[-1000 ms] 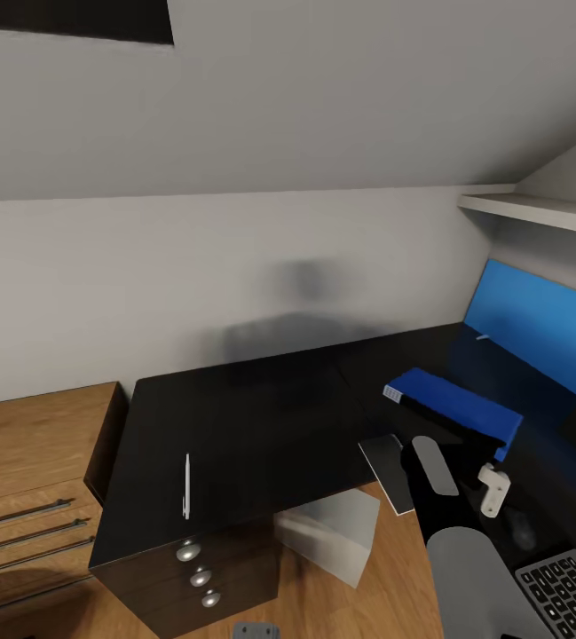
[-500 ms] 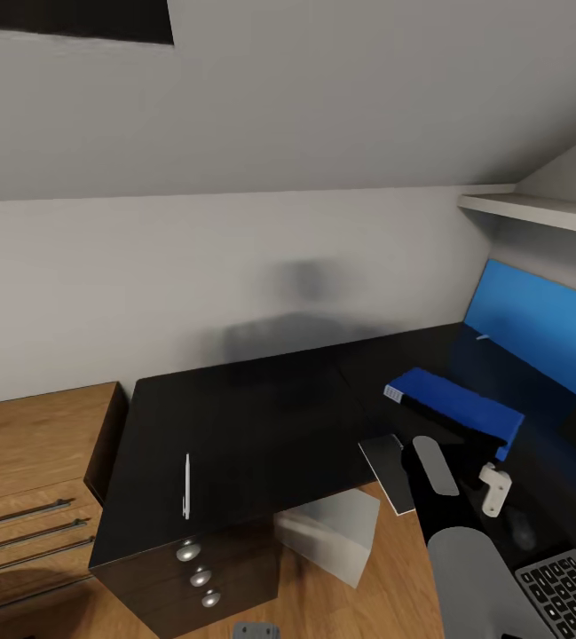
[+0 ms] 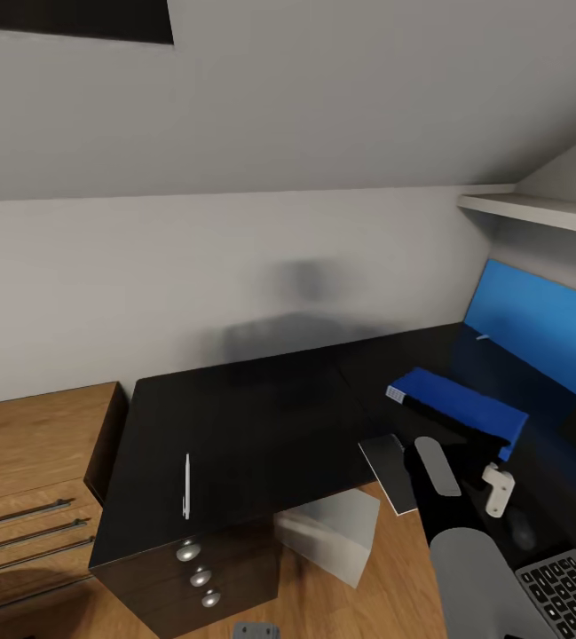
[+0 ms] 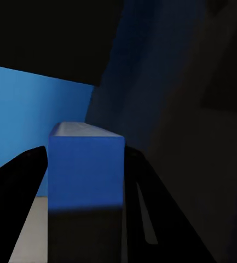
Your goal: In the bedroom, organize the workspace by keeping the computer under the desk, ensuring the monitor is on the desk, placing the keyboard on the desk next to the monitor, placing the mouse on the desk next to the keyboard, moving the folder from the swivel chair onto the desk next to the mouse, stacking the notebook on top of the folder with the pen on top of the notebook, and positioning the swivel chair next to the desk.
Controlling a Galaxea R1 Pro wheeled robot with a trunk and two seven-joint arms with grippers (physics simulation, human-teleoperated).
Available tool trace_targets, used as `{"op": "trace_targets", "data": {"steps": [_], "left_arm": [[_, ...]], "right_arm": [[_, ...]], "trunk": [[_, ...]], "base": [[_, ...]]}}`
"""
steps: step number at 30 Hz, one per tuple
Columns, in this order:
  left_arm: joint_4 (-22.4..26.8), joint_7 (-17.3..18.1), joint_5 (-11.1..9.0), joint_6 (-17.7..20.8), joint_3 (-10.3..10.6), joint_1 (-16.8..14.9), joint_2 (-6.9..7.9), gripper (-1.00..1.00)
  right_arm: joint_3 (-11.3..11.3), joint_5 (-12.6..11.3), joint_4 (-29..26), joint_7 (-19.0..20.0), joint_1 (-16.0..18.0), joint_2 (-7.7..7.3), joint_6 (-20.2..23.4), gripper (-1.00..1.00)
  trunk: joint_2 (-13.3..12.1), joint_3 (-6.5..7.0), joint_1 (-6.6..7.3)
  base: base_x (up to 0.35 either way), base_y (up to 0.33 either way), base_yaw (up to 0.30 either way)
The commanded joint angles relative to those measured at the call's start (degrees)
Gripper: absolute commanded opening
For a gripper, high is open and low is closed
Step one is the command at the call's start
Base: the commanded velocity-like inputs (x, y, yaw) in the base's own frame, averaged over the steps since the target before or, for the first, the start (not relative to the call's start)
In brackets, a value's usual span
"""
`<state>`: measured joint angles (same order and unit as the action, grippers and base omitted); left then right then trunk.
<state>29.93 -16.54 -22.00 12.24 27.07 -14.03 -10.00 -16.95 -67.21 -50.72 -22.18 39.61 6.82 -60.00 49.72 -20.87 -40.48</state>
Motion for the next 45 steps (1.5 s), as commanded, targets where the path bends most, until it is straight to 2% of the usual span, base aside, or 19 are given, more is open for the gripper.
{"op": "trace_targets", "data": {"steps": [1,13,19,24,35,39,42,43,44,45], "left_arm": [[0.1,-0.4,-0.3,0.2,0.2,0.0,0.0,1.0],[0.2,-0.4,-0.4,0.3,0.2,0.0,0.0,1.0],[3.5,-0.5,-0.6,0.4,-0.2,0.0,0.0,1.0],[4.4,-0.5,-0.8,0.5,-0.3,0.0,0.0,1.0],[3.7,-0.7,-1.2,0.5,-0.6,0.0,0.0,1.0],[5.7,-0.7,-1.2,1.1,-0.3,0.0,0.0,1.0],[9.8,-0.7,-1.5,4.7,-0.2,0.0,0.0,1.0],[12.9,-0.7,-2.2,8.9,-0.2,0.0,0.0,1.0],[14.9,-0.7,-2.8,11.4,-0.3,0.0,0.0,1.0],[22.0,-0.8,-5.2,19.7,-0.6,0.0,0.0,1.0]], "right_arm": [[-0.1,0.4,0.0,-0.5,0.0,-0.06,0.0,-1.0],[0.1,0.1,0.0,-0.5,0.0,-0.18,0.0,-1.0],[0.8,0.0,-0.1,-0.5,0.0,-0.12,0.0,-1.0],[1.1,-0.1,-0.1,-0.6,0.0,0.0,0.0,-1.0],[1.2,-0.1,-0.2,-0.5,0.0,0.03,0.0,-1.0],[1.2,0.0,-0.2,-0.5,0.0,-0.02,0.0,-1.0],[1.3,0.0,-0.2,-0.5,0.0,-0.01,0.0,-1.0],[1.3,0.0,-0.2,-0.5,0.0,-0.02,0.0,-1.0],[1.3,0.0,-0.2,-0.5,0.0,-0.01,0.0,-1.0],[1.3,0.0,-0.2,-0.5,0.0,-0.01,0.0,-1.0]], "trunk": [[0.1,-0.07,-0.01],[0.1,-0.49,-0.01],[0.1,-0.52,-0.01],[0.1,-0.52,-0.01],[4.5,-2.5,-2.42],[6.1,-3.22,-3.3],[7.3,-3.76,-3.96],[7.7,-3.93,-4.18],[8.1,-4.11,-4.4],[8.5,-4.29,-4.62]], "base": [[0.0,0.0,0.0],[0.0,0.0,-0.085],[0.0,0.0,-0.01],[0.0,0.0,-0.002],[0.0,0.0,0.0],[0.0,0.0,0.0],[0.0,0.0,0.0],[0.0,0.0,0.0],[0.0,0.0,0.0],[0.0,0.0,0.0]]}}
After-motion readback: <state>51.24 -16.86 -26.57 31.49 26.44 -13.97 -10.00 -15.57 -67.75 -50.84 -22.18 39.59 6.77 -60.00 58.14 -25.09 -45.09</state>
